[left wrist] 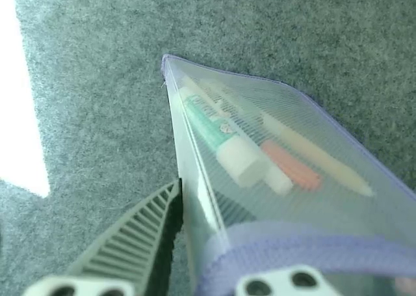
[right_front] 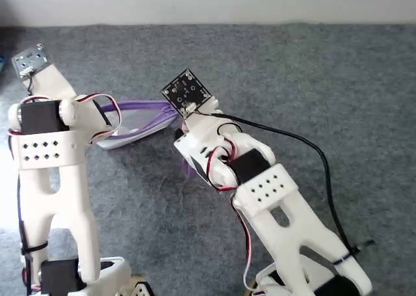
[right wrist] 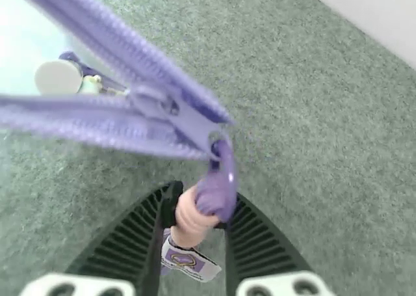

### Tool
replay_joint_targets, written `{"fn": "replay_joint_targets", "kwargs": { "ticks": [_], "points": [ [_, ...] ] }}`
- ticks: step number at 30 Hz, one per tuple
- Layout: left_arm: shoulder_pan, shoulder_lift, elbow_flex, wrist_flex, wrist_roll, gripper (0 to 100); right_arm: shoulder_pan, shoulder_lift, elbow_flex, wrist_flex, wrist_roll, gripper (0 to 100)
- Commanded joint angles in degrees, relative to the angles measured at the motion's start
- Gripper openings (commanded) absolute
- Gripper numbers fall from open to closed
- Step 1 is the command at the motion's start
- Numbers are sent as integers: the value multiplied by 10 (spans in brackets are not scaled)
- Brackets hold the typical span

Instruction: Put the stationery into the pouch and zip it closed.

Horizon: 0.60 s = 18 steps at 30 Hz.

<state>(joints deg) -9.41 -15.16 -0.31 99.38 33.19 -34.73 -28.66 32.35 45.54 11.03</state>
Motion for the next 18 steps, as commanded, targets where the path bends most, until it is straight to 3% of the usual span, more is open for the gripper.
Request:
{"fn": "replay_joint_targets", "kwargs": {
  "ticks": [1,6,10,18],
  "points": [
    [7,3,-22,-14,7,22,-3,-69,-23,56,3,8],
    [32,3,-23,-28,0,178,-3,-153,-23,129,3,8],
    [97,3,-23,-81,-27,308,-7,-211,-22,201,2,8],
    [283,4,-20,-212,-48,325,-15,-273,-19,313,-117,8]
  ]
}}
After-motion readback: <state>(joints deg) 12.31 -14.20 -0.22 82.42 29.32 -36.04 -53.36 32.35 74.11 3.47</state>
